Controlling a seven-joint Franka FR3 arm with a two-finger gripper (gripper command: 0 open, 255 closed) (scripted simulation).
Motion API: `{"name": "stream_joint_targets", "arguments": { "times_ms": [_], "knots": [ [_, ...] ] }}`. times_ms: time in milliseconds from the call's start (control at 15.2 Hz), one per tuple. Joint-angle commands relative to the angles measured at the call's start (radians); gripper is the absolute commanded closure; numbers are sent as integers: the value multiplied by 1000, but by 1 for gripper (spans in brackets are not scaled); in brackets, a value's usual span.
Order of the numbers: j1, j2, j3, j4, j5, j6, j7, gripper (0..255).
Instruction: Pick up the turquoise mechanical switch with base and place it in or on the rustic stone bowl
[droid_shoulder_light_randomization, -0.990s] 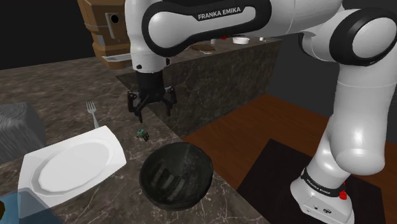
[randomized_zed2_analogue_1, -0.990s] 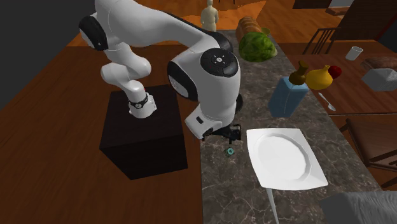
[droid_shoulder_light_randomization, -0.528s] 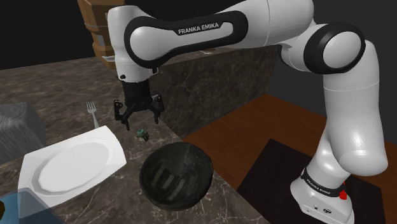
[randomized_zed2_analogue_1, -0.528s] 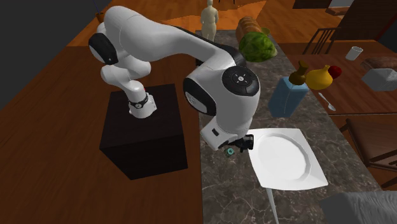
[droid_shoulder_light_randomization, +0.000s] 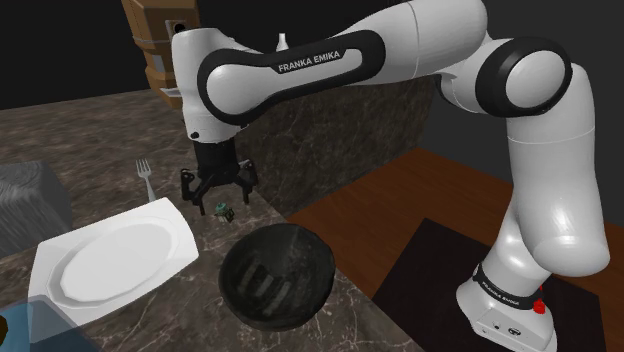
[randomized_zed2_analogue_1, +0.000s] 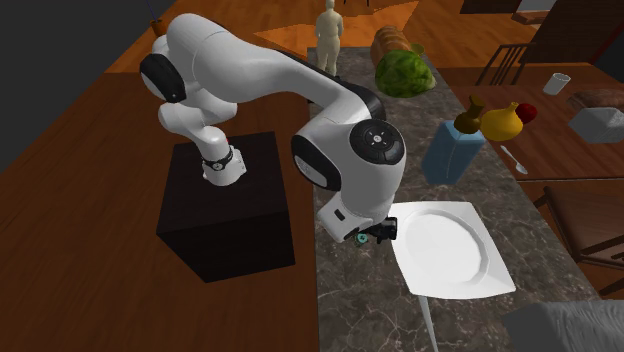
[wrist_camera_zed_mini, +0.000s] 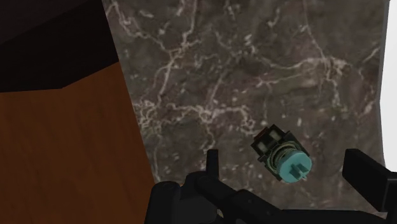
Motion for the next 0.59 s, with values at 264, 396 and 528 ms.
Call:
{"name": "stream_joint_targets", "arguments": {
  "times_ms": [264,396,528],
  "knots": [
    [0,0,0,-1,0,1,0,255],
    [0,0,0,-1,0,1,0,255],
    [0,-1,0,-1,0,0,0,255]
  ]
}}
